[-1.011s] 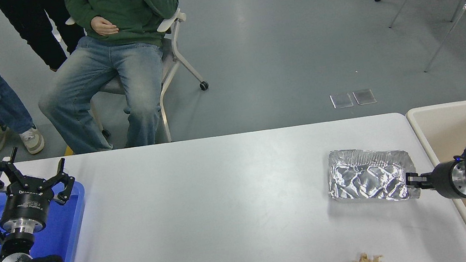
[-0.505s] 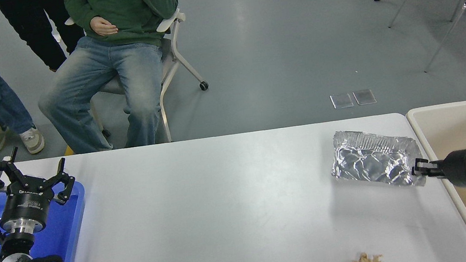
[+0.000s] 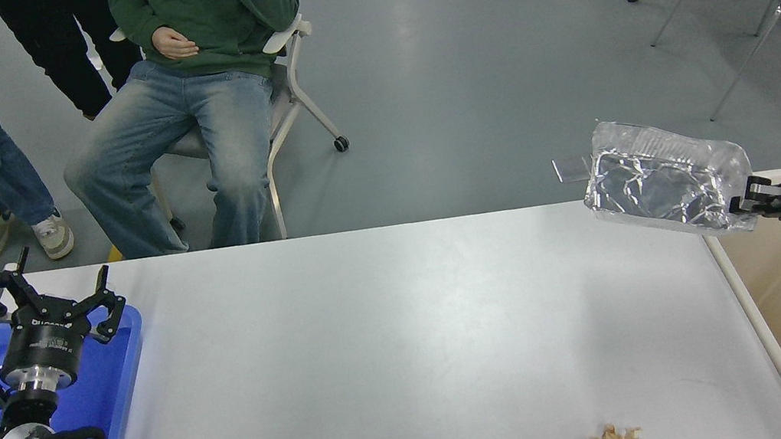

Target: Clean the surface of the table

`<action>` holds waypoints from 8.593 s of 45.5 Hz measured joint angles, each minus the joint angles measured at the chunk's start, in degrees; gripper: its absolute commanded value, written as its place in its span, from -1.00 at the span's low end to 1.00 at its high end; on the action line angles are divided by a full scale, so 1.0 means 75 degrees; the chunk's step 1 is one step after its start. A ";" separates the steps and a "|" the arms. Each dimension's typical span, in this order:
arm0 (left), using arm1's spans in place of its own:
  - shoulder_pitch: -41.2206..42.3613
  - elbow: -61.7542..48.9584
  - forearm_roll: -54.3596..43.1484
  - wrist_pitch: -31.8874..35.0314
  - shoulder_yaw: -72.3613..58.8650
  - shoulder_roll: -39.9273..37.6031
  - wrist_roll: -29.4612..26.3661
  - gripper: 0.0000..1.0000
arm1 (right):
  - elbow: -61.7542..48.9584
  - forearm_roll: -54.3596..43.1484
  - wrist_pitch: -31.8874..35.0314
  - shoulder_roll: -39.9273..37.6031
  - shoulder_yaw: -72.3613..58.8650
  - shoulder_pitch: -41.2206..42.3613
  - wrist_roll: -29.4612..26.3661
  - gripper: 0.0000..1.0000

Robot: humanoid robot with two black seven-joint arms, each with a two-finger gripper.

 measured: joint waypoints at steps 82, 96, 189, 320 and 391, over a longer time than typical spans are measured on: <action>-0.0001 -0.0001 0.0003 0.0000 0.0000 0.0000 0.0000 1.00 | -0.1826 0.0092 0.0010 -0.0119 -0.0129 0.0779 -0.0087 -1.00; -0.0001 -0.0001 0.0004 0.0000 0.0000 0.0000 0.0000 1.00 | -0.3434 0.0557 -0.1242 0.1014 -0.0068 -0.0133 -0.0092 -1.00; 0.0001 0.0001 -0.0001 0.0000 0.0000 0.0000 0.0000 1.00 | -0.7139 0.3678 -0.4129 0.3938 -0.0024 -0.3797 -0.0164 -0.79; -0.0001 0.0000 0.0000 0.0004 0.0000 0.0000 0.0000 1.00 | -0.2800 0.3742 -0.3726 0.2573 0.2376 -0.2208 -0.0333 1.00; 0.0010 -0.0001 0.0002 -0.0001 0.0000 0.0000 0.0000 1.00 | 0.0207 0.4478 -0.3593 0.4268 0.5293 -0.4083 0.0040 1.00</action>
